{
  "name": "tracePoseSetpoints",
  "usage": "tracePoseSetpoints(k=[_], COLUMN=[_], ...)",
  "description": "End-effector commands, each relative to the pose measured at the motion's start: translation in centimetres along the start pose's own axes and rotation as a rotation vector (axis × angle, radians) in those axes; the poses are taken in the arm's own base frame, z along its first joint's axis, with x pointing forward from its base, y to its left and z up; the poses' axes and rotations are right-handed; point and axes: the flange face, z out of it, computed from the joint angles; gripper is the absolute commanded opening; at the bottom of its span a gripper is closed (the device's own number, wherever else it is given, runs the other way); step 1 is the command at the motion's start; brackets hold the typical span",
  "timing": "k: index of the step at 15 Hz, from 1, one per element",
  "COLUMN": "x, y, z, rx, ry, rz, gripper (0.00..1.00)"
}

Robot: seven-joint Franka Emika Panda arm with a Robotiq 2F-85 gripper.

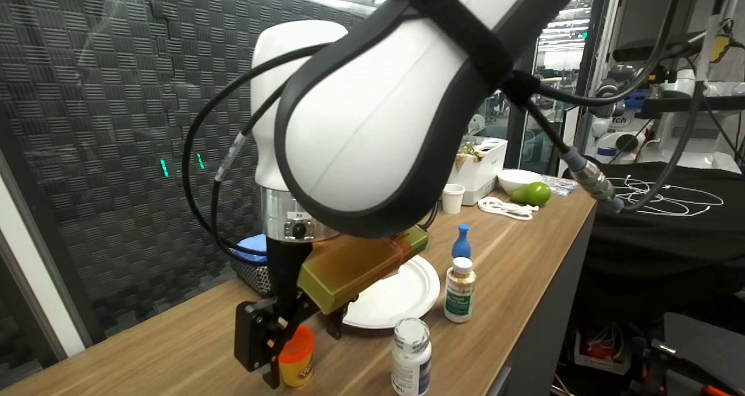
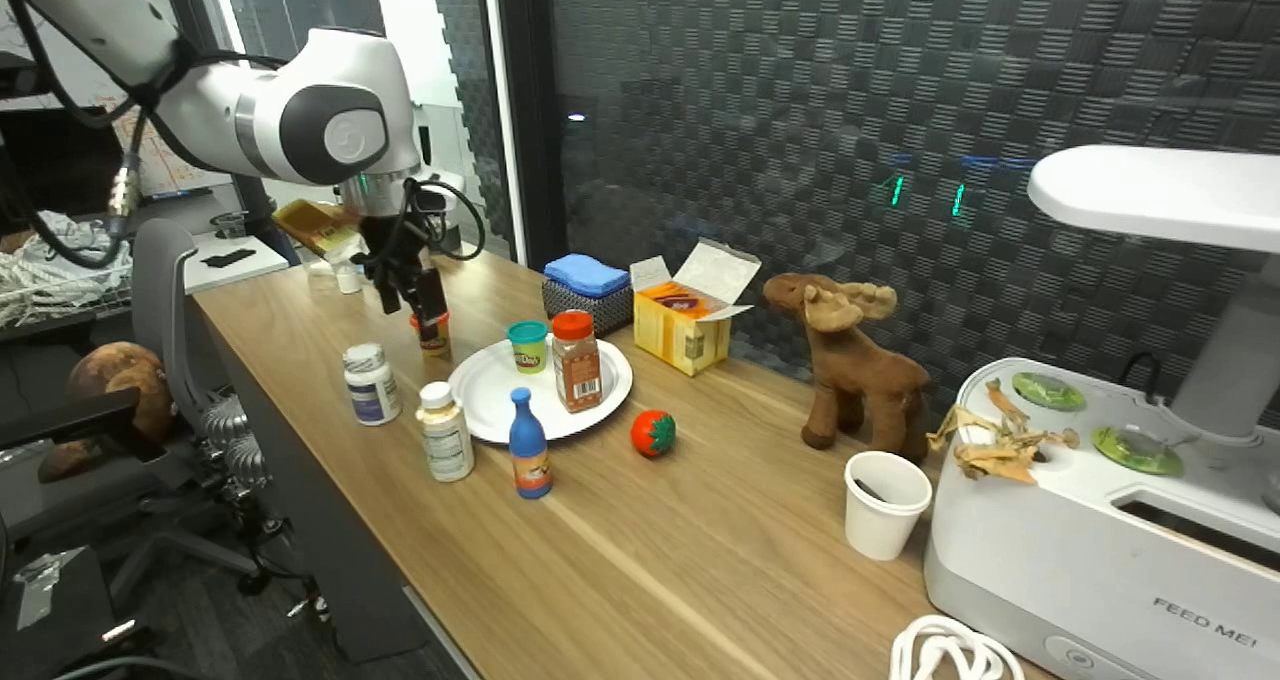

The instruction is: Put the bottles and red plushy on the table onto the plate

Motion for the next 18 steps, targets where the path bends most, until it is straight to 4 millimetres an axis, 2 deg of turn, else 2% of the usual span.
tracePoseSetpoints(k=[1,2,3,4,5,8,10,12,14,18], x=[1.8,2.1,2.4,2.6,2.7,2.4,2.3,2.5,2.9,3.7], y=[-0.9,-1.0,-1.0,-0.9,-0.9,-0.5,-0.3,-0.1,0.5,3.8], z=[-0.3,-0.4,-0.6,-0.6,-0.8,-1.1,-1.4,-1.9,-3.6,-7.3], rx=[0.028,0.035,0.038,0.038,0.033,0.008,-0.003,-0.015,-0.026,-0.07], ry=[0.046,0.052,0.061,0.066,0.065,0.063,0.075,0.091,0.129,0.176], rz=[-0.01,-0.005,-0.003,0.001,0.003,0.008,0.01,0.006,0.03,0.169], gripper=[1.0,1.0,0.93,0.74,0.68,0.41,0.29,0.29,0.29,0.29])
